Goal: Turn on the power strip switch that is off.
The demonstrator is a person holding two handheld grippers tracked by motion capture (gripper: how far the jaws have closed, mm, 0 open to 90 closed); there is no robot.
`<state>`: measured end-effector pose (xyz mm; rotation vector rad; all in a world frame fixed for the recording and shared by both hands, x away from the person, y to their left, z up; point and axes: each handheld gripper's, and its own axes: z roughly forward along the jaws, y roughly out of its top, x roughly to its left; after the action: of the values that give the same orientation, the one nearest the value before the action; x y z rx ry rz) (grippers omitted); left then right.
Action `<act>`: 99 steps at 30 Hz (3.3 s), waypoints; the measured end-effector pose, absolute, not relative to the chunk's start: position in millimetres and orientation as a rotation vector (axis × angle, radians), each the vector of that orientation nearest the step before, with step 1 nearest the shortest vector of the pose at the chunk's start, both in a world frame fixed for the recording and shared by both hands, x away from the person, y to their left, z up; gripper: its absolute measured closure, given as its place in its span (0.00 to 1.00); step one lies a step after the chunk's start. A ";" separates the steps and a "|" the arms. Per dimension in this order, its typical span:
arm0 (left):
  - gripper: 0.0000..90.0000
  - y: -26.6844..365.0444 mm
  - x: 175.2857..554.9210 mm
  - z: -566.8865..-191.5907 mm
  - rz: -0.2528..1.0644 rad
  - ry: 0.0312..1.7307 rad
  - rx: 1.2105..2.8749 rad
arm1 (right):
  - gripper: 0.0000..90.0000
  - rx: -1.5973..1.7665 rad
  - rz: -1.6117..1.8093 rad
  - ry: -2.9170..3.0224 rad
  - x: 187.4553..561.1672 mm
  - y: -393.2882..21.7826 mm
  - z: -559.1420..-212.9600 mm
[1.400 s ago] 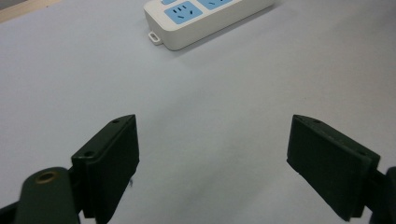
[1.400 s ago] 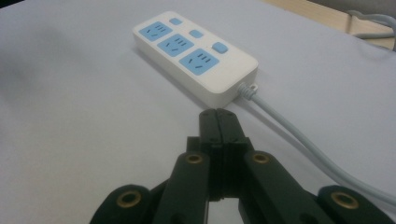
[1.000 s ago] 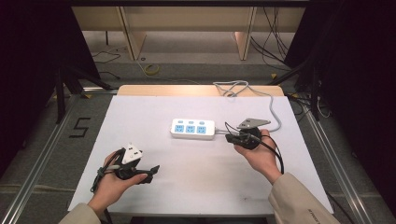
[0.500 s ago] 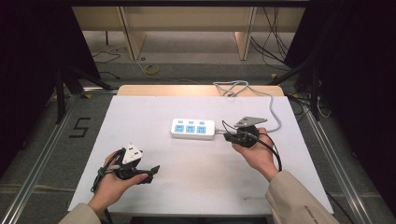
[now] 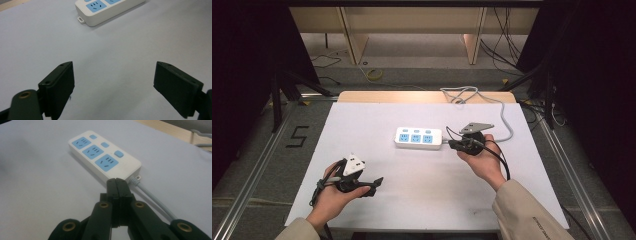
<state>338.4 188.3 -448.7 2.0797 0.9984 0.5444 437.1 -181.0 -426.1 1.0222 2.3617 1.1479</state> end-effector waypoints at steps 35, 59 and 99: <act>0.19 187.7 338.6 -448.6 0.543 0.997 2.082 | 1.00 1.042 1.123 2.370 458.0 -165.9 -428.0; 0.19 187.7 338.6 -448.2 0.538 0.999 2.078 | 1.00 1.042 1.085 2.381 475.1 -151.3 -427.5; 0.18 187.1 338.4 -448.1 0.540 0.999 2.067 | 1.00 1.066 1.020 2.408 501.2 -133.5 -437.0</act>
<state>338.4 187.1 -448.1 2.0670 0.9991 0.5395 501.2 -133.5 -437.0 1.0658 2.4077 1.0197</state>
